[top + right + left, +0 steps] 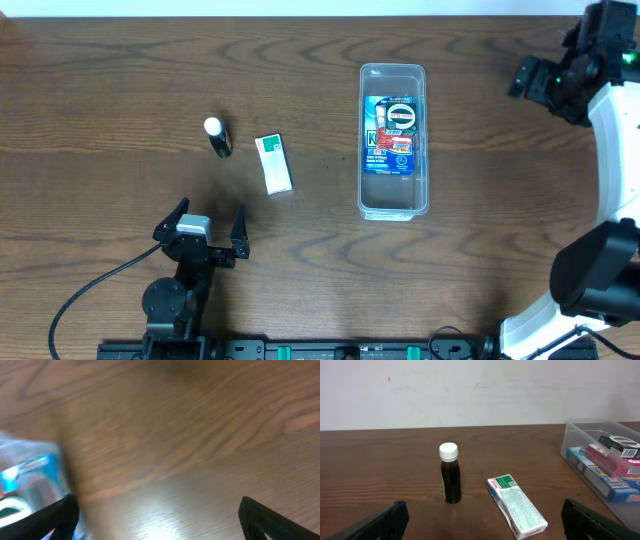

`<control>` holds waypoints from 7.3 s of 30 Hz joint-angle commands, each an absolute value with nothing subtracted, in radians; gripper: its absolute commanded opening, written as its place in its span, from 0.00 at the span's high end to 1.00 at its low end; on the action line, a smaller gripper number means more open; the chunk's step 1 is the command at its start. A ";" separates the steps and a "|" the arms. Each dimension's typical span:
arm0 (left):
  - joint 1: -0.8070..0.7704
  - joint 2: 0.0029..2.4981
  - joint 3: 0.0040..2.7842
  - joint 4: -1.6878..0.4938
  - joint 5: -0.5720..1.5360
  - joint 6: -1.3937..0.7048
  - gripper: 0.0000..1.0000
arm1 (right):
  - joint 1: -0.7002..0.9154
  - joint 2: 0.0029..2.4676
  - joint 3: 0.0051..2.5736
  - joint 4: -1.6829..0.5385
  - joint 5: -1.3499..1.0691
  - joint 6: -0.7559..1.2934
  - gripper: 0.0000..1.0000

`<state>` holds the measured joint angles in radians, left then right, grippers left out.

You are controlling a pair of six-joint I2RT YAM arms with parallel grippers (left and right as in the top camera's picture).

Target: Pack container

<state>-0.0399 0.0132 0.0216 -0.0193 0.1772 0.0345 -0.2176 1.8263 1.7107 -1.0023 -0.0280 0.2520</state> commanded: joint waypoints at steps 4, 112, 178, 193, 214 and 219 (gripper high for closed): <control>-0.034 0.012 0.004 -0.052 0.191 0.048 0.02 | -0.293 1.828 1.608 -0.935 -0.015 0.257 0.01; -0.271 2.020 1.554 -0.977 0.036 -0.491 0.02 | -0.301 1.828 1.549 -0.935 -0.015 0.257 0.01; -0.277 2.099 1.486 -0.878 0.036 -0.507 0.02 | -0.301 1.828 1.549 -0.935 -0.015 0.257 0.01; -0.281 2.099 1.476 -0.868 0.036 -0.507 0.02 | -0.301 1.828 1.549 -0.935 -0.015 0.257 0.01; -0.283 2.099 1.453 -0.860 0.036 -0.506 0.02 | -0.301 1.828 1.549 -0.935 -0.015 0.257 0.01; -0.283 2.099 1.434 -0.835 0.036 -0.506 0.02 | -0.301 1.828 1.549 -0.935 -0.015 0.257 0.01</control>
